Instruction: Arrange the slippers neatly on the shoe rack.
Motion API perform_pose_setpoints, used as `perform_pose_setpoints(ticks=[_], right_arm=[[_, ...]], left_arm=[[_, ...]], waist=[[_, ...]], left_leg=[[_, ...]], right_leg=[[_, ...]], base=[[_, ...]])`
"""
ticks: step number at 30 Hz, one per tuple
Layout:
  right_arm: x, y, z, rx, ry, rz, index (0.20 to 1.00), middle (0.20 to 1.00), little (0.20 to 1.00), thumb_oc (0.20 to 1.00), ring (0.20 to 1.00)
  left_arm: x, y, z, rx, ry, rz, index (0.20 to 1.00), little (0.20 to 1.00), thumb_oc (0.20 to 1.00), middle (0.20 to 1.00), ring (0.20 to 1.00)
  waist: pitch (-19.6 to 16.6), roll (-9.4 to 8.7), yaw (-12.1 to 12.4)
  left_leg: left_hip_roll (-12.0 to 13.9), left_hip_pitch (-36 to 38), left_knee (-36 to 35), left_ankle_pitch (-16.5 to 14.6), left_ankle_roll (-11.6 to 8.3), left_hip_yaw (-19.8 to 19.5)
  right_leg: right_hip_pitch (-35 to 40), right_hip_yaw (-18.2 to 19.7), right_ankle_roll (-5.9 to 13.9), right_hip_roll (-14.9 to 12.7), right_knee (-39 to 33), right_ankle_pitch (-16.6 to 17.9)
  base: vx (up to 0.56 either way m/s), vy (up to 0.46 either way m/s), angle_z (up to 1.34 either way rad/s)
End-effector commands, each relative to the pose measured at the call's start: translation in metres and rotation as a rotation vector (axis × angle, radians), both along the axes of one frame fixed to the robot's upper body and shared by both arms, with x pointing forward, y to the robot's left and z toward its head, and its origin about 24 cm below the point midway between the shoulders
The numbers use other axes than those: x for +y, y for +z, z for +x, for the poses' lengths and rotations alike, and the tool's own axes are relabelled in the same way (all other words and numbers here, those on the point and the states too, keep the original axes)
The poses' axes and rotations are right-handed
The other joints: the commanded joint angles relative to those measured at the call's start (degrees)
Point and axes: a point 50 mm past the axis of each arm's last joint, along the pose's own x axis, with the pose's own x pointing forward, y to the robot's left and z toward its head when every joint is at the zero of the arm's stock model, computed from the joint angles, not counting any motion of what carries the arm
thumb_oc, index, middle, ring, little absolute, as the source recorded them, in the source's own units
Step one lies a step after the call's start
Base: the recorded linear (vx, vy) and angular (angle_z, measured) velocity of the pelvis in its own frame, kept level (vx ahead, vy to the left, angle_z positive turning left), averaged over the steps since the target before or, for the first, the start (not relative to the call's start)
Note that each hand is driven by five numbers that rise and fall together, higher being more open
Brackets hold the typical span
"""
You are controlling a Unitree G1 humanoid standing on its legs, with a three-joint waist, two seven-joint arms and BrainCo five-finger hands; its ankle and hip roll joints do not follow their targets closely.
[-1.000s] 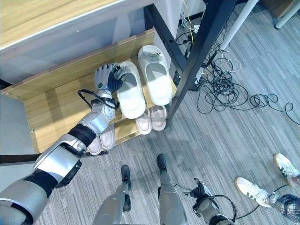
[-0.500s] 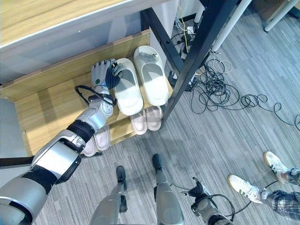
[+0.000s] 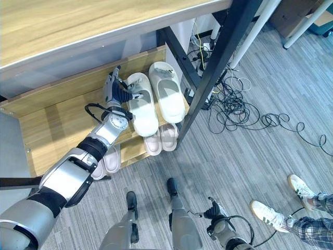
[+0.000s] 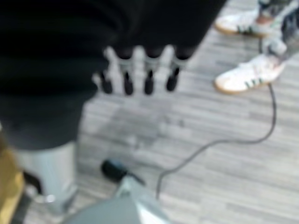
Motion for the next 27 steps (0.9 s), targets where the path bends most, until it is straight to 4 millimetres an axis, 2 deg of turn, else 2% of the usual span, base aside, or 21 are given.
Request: perform_pose_setpoints(ticks=[1,6,9,14,20,27], right_arm=[[-0.022,0.008,0.006,-0.015,-0.022,-0.051,1.0,1.0,1.0,1.0,1.0],[-0.022,0.008,0.005,-0.013,-0.023,-0.042,1.0,1.0,1.0,1.0,1.0],[-0.023,0.005,-0.001,0.002,-0.037,-0.036,1.0,1.0,1.0,1.0,1.0],[-0.024,0.004,-0.004,0.01,-0.05,-0.027,1.0,1.0,1.0,1.0,1.0],[-0.023,0.002,-0.008,0.024,-0.062,-0.015,1.0,1.0,1.0,1.0,1.0],[-0.015,0.0,-0.007,0.024,-0.063,0.012,1.0,1.0,1.0,1.0,1.0]], left_arm=[[-0.013,0.019,0.002,-0.058,-0.062,-0.098,1.0,1.0,1.0,1.0,1.0],[-0.013,0.028,0.0,-0.11,-0.074,0.021,1.0,1.0,1.0,1.0,1.0],[-0.011,0.028,-0.004,-0.131,-0.087,0.035,1.0,1.0,1.0,1.0,1.0],[0.001,0.03,-0.008,-0.166,-0.072,0.052,1.0,1.0,1.0,1.0,1.0],[0.027,0.028,-0.017,-0.208,-0.015,0.053,1.0,1.0,1.0,1.0,1.0],[0.044,0.01,-0.034,-0.212,-0.002,-0.023,1.0,1.0,1.0,1.0,1.0]], waist=[[3.9,3.63,0.5],[3.9,3.76,0.7],[3.8,3.77,1.0],[3.6,3.85,1.4],[3.1,4.0,2.3],[2.6,4.23,3.4]], left_leg=[[0.7,-5.3,2.4,-0.8,0.65,-5.0],[0.7,-5.3,2.6,-0.8,0.67,-5.3],[0.6,-5.4,2.9,-0.9,0.66,-5.6],[0.5,-5.3,3.1,-1.1,0.64,-5.8],[0.3,-5.0,3.6,-1.4,0.61,-6.1],[0.1,-4.8,3.8,-1.6,0.69,-6.5]], right_leg=[[-2.5,-3.2,0.98,-0.5,9.1,-10.6],[-2.2,-3.4,0.91,-0.5,9.1,-10.8],[-1.9,-3.5,0.83,-0.6,9.1,-11.0],[-1.5,-3.7,0.74,-0.7,9.3,-11.2],[-0.8,-4.1,0.62,-0.9,9.5,-11.6],[-0.1,-4.5,0.51,-1.0,9.5,-11.8]], base=[[0.0,0.0,0.0],[0.0,0.0,0.0],[0.0,0.0,0.0],[0.0,0.0,0.0],[0.0,0.003,0.05],[0.0,0.002,0.04]])
